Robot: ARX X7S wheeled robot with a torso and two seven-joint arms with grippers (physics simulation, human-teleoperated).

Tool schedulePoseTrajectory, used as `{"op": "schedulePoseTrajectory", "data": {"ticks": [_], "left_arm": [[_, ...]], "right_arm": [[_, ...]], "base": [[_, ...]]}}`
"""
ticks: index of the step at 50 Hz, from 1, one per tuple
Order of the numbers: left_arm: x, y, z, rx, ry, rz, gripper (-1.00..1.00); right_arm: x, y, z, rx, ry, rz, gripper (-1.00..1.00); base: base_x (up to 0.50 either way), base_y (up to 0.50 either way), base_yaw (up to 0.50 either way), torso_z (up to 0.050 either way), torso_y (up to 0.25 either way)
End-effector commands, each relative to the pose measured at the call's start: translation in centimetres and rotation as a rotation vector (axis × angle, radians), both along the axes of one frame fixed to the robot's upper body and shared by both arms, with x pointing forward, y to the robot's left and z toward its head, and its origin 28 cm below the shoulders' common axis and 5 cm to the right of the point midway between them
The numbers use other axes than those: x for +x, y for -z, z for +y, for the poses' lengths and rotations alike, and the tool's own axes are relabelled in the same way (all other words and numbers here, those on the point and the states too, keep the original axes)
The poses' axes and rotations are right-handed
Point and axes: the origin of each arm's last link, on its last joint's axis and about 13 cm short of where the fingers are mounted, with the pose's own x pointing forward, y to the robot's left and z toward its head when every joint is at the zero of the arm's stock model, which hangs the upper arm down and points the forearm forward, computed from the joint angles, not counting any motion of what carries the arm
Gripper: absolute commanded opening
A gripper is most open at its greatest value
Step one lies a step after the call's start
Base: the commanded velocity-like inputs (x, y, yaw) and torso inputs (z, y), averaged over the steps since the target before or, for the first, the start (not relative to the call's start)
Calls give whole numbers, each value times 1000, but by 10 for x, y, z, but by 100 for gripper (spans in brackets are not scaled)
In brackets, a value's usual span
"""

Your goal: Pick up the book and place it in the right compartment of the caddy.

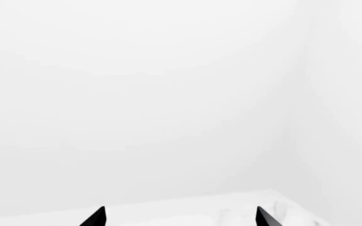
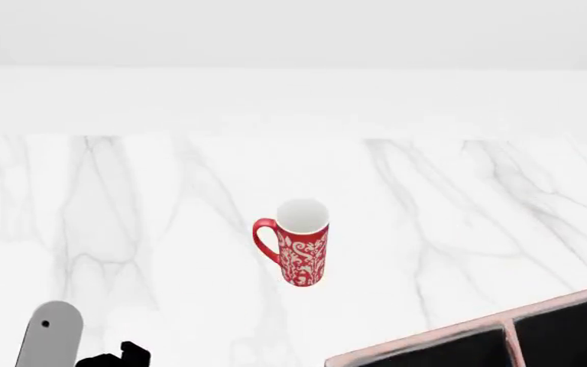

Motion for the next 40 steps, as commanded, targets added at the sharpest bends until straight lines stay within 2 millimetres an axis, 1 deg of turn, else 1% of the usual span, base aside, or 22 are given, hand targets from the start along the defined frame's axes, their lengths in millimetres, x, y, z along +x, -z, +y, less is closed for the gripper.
{"op": "schedulePoseTrajectory", "data": {"ticks": [1, 7, 8, 16, 24, 30, 40], "left_arm": [[0, 0, 0, 0, 0, -1, 100], [0, 1, 0, -1, 1, 1, 100], [0, 1, 0, 0, 2, -1, 100], [1, 1, 0, -2, 3, 1, 100], [1, 2, 0, -2, 5, 2, 100], [1, 3, 0, -3, 6, 4, 100], [1, 2, 0, -3, 4, 0, 100]], "right_arm": [[4, 9, 2, -22, 19, 25, 100], [9, 22, 3, -58, 71, 93, 100], [9, 27, 4, -70, 75, 113, 100], [10, 43, 7, -87, 72, 160, 100], [5, 53, 9, -123, 24, 196, 100], [5, 59, 10, -135, 28, 211, 100], [12, 76, 10, -168, 115, 239, 100]], "base": [[0, 0, 0, 0, 0], [0, 0, 0, 0, 0], [0, 0, 0, 0, 0], [0, 0, 0, 0, 0], [0, 0, 0, 0, 0], [0, 0, 0, 0, 0], [0, 0, 0, 0, 0]]}}
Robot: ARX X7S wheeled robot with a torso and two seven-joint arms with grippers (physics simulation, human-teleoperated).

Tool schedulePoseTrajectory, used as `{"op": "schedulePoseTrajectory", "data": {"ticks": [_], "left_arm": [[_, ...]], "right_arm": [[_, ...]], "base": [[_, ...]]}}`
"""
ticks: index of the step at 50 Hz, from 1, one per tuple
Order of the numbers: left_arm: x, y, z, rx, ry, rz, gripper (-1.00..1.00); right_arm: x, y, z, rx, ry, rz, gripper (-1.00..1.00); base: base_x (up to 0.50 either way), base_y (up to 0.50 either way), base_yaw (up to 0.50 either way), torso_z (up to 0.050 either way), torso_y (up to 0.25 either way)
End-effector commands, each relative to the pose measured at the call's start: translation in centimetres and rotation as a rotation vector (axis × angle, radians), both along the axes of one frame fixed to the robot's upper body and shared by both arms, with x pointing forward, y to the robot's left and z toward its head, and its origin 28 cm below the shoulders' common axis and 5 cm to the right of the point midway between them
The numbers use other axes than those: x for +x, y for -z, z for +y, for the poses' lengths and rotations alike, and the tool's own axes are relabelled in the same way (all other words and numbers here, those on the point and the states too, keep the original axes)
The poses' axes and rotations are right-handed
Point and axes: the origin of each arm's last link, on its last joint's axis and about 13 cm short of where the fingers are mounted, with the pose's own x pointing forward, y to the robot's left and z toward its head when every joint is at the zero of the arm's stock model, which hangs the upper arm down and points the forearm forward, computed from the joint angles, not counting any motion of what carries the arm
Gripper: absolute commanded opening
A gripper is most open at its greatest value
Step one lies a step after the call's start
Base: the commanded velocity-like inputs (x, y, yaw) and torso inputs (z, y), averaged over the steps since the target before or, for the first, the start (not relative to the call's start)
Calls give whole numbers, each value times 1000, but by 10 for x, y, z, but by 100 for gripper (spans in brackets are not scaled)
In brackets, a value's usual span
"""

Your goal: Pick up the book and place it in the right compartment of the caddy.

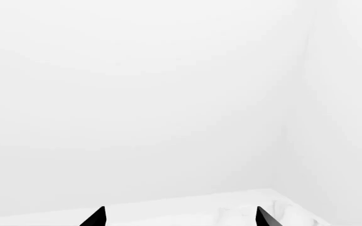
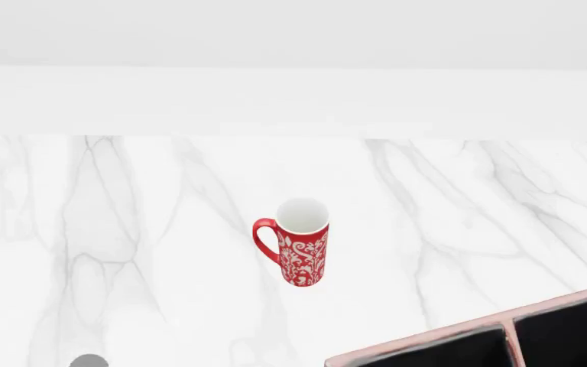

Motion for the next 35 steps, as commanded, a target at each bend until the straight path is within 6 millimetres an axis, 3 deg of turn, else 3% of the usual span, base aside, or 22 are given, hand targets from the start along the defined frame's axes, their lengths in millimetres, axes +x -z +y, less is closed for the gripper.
{"op": "schedulePoseTrajectory", "data": {"ticks": [1, 9, 15, 23, 24, 35], "left_arm": [[0, 0, 0, -1, 0, -1, 100], [0, 1, -1, -1, 2, -1, 100], [2, 1, -1, 0, 6, -1, 100], [0, 0, -1, -2, 8, -4, 100], [0, 1, -1, -2, 7, -4, 100], [2, 2, -2, -4, 13, 0, 100]], "right_arm": [[4, 18, 0, -44, 55, 33, 100], [-1, 32, 0, -100, 38, 84, 100], [-16, 42, -3, -198, -83, 130, 100], [-13, 50, -3, -213, -43, 129, 100], [-10, 50, -3, -192, -5, 117, -100], [-6, 50, -4, -150, 13, 72, -100]], "base": [[0, 0, 0, 0, 0], [0, 0, 0, 0, 0], [0, 0, 0, 0, 0], [0, 0, 0, 0, 0], [0, 0, 0, 0, 0], [0, 0, 0, 0, 0]]}}
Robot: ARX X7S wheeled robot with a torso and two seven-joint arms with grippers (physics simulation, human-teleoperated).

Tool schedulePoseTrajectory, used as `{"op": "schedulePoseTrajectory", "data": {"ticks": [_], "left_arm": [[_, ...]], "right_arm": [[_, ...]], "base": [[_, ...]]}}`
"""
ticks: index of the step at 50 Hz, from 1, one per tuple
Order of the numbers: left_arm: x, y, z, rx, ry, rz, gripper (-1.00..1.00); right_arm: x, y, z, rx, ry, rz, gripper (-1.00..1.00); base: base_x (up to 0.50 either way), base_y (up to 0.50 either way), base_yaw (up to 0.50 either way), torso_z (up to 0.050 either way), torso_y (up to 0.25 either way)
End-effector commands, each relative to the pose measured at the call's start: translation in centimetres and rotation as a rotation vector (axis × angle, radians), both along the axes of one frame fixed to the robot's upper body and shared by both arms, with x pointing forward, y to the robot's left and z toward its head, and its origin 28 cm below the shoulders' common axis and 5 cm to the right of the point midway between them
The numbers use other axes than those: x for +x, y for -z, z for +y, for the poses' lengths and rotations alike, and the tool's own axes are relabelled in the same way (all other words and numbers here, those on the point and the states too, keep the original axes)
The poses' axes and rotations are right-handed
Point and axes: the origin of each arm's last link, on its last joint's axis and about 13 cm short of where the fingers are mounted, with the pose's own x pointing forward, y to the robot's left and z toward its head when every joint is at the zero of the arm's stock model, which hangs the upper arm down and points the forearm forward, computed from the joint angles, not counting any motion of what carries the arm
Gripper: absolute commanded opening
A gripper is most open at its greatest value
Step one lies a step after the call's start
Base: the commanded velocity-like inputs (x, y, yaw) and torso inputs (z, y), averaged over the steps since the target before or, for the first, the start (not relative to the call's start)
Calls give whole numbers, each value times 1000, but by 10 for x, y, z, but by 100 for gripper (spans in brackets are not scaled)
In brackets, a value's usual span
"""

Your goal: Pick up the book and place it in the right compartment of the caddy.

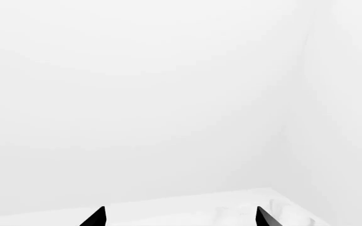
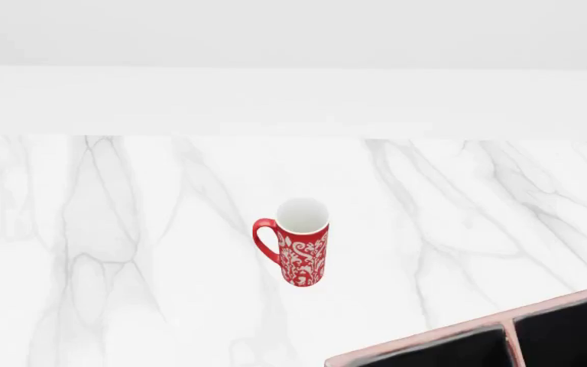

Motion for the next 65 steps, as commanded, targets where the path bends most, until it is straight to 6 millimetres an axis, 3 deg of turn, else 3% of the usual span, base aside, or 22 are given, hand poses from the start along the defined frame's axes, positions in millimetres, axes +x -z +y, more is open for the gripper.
{"op": "schedulePoseTrajectory", "data": {"ticks": [1, 6, 10, 11, 14, 22, 32, 41, 50, 52, 59, 65], "left_arm": [[2, 1, -1, -2, 5, 2, 100], [3, 2, -2, -1, 11, 6, 100], [3, 3, -2, -1, 13, 9, 100], [4, 3, -2, -2, 14, 8, 100], [5, 3, -2, -3, 16, 8, 100], [6, 3, -3, -3, 20, 10, 100], [8, 4, -4, -1, 27, 18, 100], [11, 5, -5, 1, 36, 24, 100], [11, 6, -4, -1, 37, 27, 100], [11, 7, -4, -2, 36, 28, 100], [12, 6, -5, -2, 40, 26, 100], [14, 6, -5, -2, 43, 28, 100]], "right_arm": [[1, 6, -1, 13, 24, -22, -100], [11, -5, -1, 92, 112, -99, -100], [34, -36, -5, 201, 287, -193, -100], [34, -36, -5, 201, 287, -193, -100], [47, -64, -13, 265, 381, -281, -100], [62, -116, -29, 340, 533, -427, -100], [77, -153, -54, 360, 729, -561, -100], [104, -176, -101, 392, 1114, -629, -100], [90, -193, -154, 394, 1477, -733, -100], [84, -191, -166, 307, 1529, -888, -100], [46, -183, -209, 338, 1724, -851, -100], [25, -168, -226, 291, 1811, -871, -100]], "base": [[0, 0, 0, 0, 0], [0, 0, 0, 0, 0], [0, 0, 0, 0, 0], [0, 0, 0, 0, 0], [0, 0, 0, 0, 0], [0, 0, 0, 0, 0], [0, 0, 0, 0, 1], [0, 0, 0, 0, 1], [0, 0, 0, 0, 1], [0, 0, 0, 0, 5], [0, 0, 0, 0, 1], [0, 0, 0, 0, 0]]}}
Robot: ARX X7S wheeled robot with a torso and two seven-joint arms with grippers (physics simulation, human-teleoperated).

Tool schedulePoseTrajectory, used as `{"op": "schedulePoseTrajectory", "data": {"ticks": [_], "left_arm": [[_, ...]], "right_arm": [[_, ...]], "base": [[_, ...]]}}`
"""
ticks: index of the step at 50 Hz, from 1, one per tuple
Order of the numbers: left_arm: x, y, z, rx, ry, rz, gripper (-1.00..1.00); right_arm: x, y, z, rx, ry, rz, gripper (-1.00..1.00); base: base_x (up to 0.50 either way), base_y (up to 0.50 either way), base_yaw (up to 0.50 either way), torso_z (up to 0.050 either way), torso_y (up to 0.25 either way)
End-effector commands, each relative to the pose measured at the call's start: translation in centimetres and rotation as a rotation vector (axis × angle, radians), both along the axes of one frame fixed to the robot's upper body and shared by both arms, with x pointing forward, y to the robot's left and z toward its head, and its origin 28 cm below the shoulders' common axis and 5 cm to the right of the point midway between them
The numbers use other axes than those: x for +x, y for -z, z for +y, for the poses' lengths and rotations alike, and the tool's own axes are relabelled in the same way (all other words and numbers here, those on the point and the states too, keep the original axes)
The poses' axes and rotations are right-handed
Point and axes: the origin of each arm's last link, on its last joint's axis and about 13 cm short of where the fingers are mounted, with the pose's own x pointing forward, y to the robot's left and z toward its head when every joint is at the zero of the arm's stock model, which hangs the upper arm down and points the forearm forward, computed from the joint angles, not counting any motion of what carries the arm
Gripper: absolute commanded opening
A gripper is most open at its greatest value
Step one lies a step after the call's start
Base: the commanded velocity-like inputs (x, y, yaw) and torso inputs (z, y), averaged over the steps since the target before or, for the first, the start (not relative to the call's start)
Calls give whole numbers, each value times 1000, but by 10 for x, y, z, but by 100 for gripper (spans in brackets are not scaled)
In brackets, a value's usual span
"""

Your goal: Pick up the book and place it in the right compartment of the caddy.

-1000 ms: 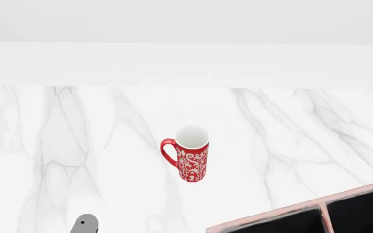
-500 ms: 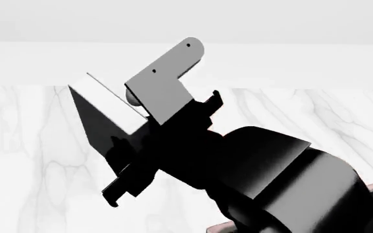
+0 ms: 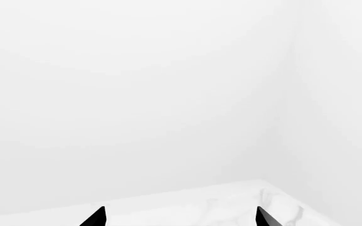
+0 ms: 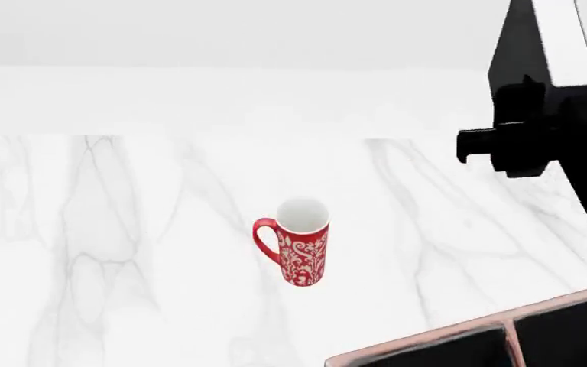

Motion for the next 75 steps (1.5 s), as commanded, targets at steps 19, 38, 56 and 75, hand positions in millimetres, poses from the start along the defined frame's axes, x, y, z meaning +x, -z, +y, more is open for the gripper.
{"op": "schedulePoseTrajectory", "data": {"ticks": [19, 38, 56, 75], "left_arm": [[1, 1, 0, 2, 5, 4, 100], [1, 3, -1, 0, 7, 3, 100], [3, 3, -2, 0, 15, 5, 100], [3, 3, -2, 1, 15, 7, 100]], "right_arm": [[-111, 43, -102, 92, 647, -45, -100], [-115, 51, -108, 107, 679, -48, -100], [-109, 39, -96, 122, 474, -55, -100], [-103, 47, -94, 222, 426, 19, -100]], "base": [[0, 0, 0, 0, 2], [0, 0, 0, 0, 1], [0, 0, 0, 1, 1], [0, 0, 0, 0, 1]]}}
